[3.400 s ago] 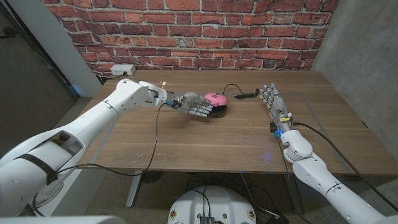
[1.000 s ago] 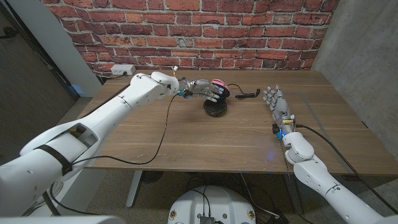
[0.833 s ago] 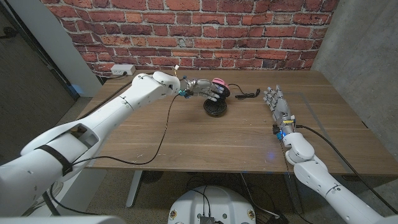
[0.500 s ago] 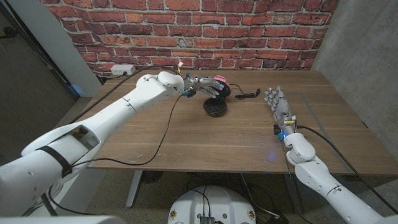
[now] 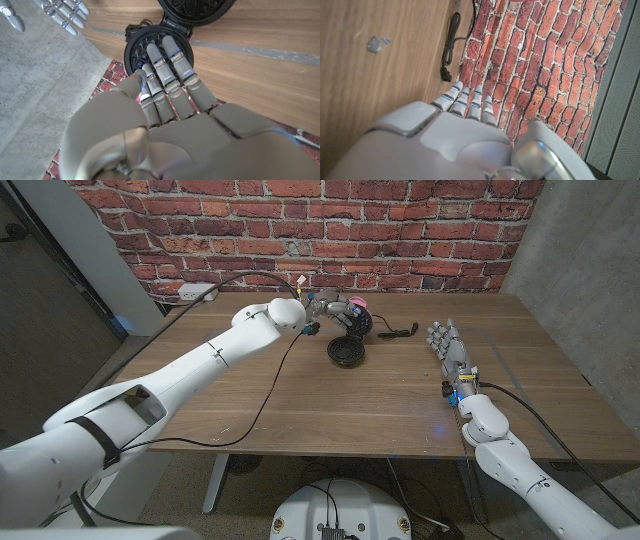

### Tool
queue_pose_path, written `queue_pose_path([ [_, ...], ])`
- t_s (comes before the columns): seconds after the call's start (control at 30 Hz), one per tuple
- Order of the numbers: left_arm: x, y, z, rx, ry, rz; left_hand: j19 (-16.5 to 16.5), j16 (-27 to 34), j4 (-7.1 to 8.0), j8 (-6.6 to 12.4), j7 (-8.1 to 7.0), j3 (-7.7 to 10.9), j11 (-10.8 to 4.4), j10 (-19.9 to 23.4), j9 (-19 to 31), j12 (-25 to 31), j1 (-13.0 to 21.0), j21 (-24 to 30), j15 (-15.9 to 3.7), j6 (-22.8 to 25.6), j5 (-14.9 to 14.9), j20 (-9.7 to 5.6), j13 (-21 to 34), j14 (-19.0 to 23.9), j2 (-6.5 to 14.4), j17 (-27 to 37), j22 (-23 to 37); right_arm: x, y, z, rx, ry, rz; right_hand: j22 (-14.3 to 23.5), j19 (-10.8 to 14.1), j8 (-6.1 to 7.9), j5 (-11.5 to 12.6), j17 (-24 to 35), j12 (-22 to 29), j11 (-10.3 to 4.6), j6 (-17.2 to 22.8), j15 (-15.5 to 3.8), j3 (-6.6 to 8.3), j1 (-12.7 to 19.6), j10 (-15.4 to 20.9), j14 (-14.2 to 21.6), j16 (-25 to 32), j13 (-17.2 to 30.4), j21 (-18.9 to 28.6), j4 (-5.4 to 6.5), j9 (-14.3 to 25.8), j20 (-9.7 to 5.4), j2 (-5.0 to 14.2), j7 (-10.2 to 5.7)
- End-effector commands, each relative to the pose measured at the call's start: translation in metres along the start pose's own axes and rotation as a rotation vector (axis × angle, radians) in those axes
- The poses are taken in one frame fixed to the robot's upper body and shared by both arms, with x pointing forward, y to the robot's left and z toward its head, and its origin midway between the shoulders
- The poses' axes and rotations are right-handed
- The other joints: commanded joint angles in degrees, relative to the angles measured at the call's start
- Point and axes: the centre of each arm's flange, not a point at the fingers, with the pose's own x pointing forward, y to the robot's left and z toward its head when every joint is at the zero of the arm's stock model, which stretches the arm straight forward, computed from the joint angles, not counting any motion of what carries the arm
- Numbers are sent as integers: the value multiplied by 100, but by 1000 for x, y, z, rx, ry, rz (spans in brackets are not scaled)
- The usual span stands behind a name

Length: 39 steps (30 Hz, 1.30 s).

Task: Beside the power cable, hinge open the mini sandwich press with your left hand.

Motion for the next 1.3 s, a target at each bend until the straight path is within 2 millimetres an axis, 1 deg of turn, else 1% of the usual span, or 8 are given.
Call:
queue_pose_path([
  [0.03, 9, -1, 6, 113, 13, 69, -30, -19, -38, -32, -14, 22, -15, -93, 12, -7, 16, 37, -177, -105, 27, 0, 5, -34, -51, 30, 11, -2, -6, -1, 0, -4, -13, 10, 8, -8, 38, 25, 1, 17, 3, 21, -3, -38, 25, 1, 15, 24, 18, 11, 13, 8, 18, 13],
  [0.47, 11, -7, 17, 276, 4, 173, -41, -24, -85, 14, -66, 12, -22, -139, 1, 44, 68, 99, -177, -132, 38, -19, -11, -43, -110, 50, 11, -1, -10, 0, -5, -9, -22, 9, 6, -5, 41, 25, 3, 24, 8, 19, -11, -49, 30, 2, 16, 24, 17, 9, 13, 12, 9, 12],
  [0.8, -3, -10, 28, 382, -22, 261, -36, -51, -139, -7, -29, -169, -18, -274, -19, 33, -26, 169, -165, -295, 39, -26, -26, -47, -516, 35, -9, 3, -10, 1, -7, -10, -16, 9, 5, -6, 43, 25, 3, 25, 5, 22, -18, -58, 32, 3, 17, 24, 16, 10, 13, 11, 3, 9],
  [0.9, -10, -9, 31, 367, -23, 267, -90, -69, -100, 52, 86, -241, 91, -149, -16, 96, -104, 168, -166, -202, 47, 33, -17, -84, -615, 21, -19, 3, -9, 2, -8, -10, -15, 9, 4, -5, 43, 25, 2, 21, 8, 23, -19, -61, 30, 2, 16, 24, 15, 10, 13, 11, 3, 14],
  [0.97, -16, -8, 34, 377, -21, 277, -128, -41, -12, 146, 233, -308, 241, 344, -11, 267, -192, 182, -159, 37, 52, 98, 56, -89, -629, 18, -33, 4, -8, 3, -10, -12, -12, 9, 6, -5, 44, 25, 2, 20, 8, 22, -20, -62, 30, 2, 16, 24, 16, 10, 13, 12, 3, 14],
  [1.07, -24, -7, 37, 376, -21, 292, -239, -46, 22, 147, 244, -363, 280, 447, -13, 308, -265, 144, -126, 51, 42, 192, 110, -122, -700, 12, -41, 5, -7, 4, -12, -12, -9, 9, 3, -6, 45, 25, 1, 15, 6, 23, -22, -64, 27, 3, 17, 24, 15, 10, 13, 12, 2, 14],
  [1.2, -35, -6, 40, 380, -22, 319, -533, -82, 99, 42, 241, -461, 331, 172, -6, 217, -393, 42, -104, -245, 43, 369, 221, -334, -779, 31, -43, 5, -4, 5, -12, -13, -5, 9, 4, -6, 46, 25, 1, 21, 6, 24, -23, -66, 27, 4, 17, 23, 15, 10, 13, 14, 2, 18],
  [1.3, -43, -4, 41, 381, -28, 350, -1054, -159, 195, -28, 240, -610, 449, -186, 5, 141, -558, -156, -16, -605, 43, 680, 322, -861, -859, 89, -42, 5, -3, 6, -15, -13, -4, 8, 3, -6, 47, 25, 0, 21, 5, 24, -24, -68, 25, 2, 16, 23, 14, 10, 13, 14, 2, 13],
])
